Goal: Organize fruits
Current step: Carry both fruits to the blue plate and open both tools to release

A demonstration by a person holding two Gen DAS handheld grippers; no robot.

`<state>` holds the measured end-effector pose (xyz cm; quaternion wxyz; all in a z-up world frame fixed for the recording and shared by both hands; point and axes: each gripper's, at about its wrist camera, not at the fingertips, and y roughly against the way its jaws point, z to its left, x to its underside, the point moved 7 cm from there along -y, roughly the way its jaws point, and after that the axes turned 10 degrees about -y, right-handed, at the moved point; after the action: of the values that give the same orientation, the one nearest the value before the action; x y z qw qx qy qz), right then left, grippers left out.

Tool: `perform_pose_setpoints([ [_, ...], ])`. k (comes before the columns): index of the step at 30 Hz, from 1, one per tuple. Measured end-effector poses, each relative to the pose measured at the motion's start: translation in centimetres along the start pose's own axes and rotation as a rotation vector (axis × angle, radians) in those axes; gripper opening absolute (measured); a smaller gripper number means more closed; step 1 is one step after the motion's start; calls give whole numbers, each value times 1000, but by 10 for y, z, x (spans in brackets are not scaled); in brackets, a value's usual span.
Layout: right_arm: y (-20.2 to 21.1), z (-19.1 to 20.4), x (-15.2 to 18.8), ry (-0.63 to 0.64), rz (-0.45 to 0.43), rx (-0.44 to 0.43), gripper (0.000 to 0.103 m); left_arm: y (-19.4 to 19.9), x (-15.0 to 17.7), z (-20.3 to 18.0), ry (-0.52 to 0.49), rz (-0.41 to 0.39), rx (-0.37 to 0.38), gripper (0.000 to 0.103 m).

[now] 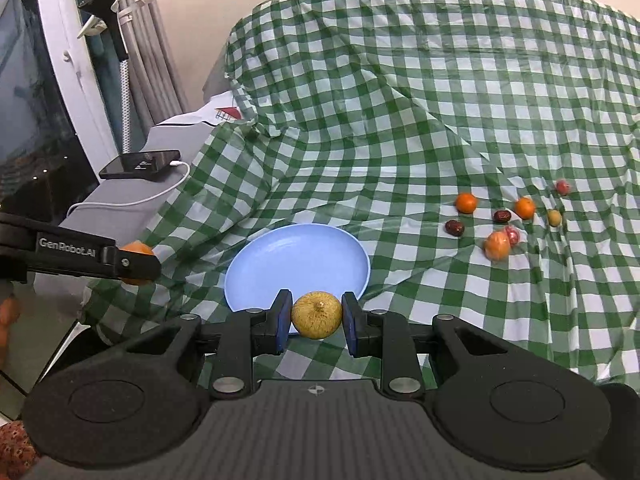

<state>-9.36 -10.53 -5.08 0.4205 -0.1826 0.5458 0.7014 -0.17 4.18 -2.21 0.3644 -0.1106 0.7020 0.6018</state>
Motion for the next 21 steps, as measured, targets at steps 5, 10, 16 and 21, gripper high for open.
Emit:
perform_pose_setpoints([
  [5, 4, 1, 2, 18, -1, 4, 28, 4, 2, 2, 1, -20, 2, 43],
  [10, 3, 4, 2, 36, 3, 5, 28, 5, 3, 7, 7, -28, -7, 43],
  [16, -1, 6, 4, 41, 16, 8, 28, 2, 2, 11, -6, -31, -25, 43],
  [21, -10, 2, 5, 34, 40, 17, 28, -7, -1, 13, -22, -18, -31, 43],
])
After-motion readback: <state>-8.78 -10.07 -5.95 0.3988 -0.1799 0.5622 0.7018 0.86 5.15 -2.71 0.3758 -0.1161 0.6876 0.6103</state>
